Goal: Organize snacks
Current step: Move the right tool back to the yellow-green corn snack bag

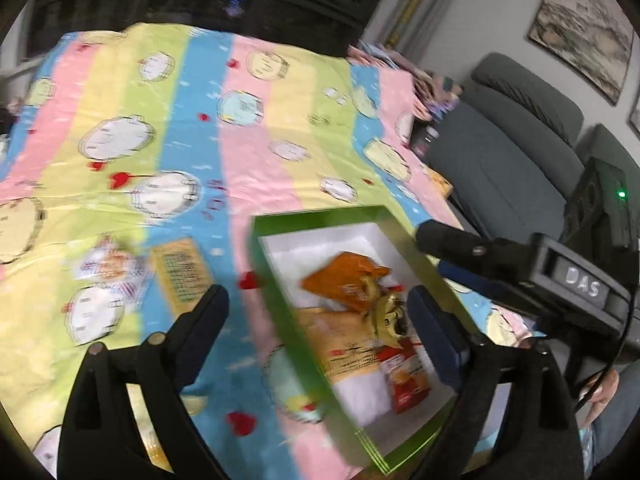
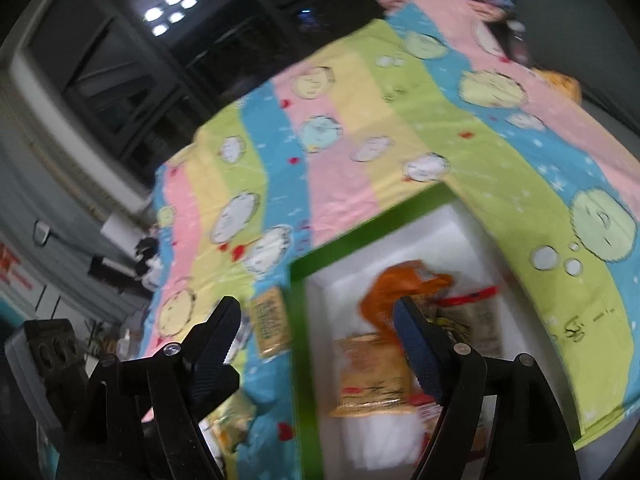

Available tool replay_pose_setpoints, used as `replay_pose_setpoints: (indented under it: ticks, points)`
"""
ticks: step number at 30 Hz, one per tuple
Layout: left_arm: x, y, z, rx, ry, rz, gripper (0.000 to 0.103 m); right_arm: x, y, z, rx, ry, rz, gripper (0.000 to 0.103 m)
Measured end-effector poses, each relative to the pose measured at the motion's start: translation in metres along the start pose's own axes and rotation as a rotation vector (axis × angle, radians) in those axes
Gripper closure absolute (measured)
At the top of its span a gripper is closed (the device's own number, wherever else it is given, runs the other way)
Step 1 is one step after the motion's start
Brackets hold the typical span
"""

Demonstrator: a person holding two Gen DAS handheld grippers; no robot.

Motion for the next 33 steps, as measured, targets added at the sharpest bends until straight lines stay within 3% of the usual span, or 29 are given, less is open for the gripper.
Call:
replay_pose_setpoints:
  ticks: [5, 15, 24, 33]
  points:
    - [0.015, 0.048, -0.041, -0.095, -0.032, -0.064, 0.001, 0.018, 0.051, 0.001, -0.068, 0.030, -0.098, 0.023]
    - [0.077, 0.128, -0.069, -0.225, 0.005, -0.209, 0.001, 0.091, 0.110, 0.048, -0.058, 0.193, -0.258, 0.023]
    - [0.105, 0.134, -0.054, -0.199, 0.060, -0.237, 0.001, 0.145, 0.114, 0.086, -0.080, 0.369, -0.250, 0.023]
    - [0.117, 0.131, -0.041, -0.147, 0.095, -0.262, 0.003, 0.170, 0.105, 0.112, -0.048, 0.474, -0.229, 0.023]
Point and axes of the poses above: each gripper's, at about its wrist camera, not at the fingertips, and z roughly the way its jaws point, y to its left, x to its underside, the point moved 10 cm from there along z, roughly the way its jaws point, and after that the axes turned 6 degrees about z, right-handed, at the moved point
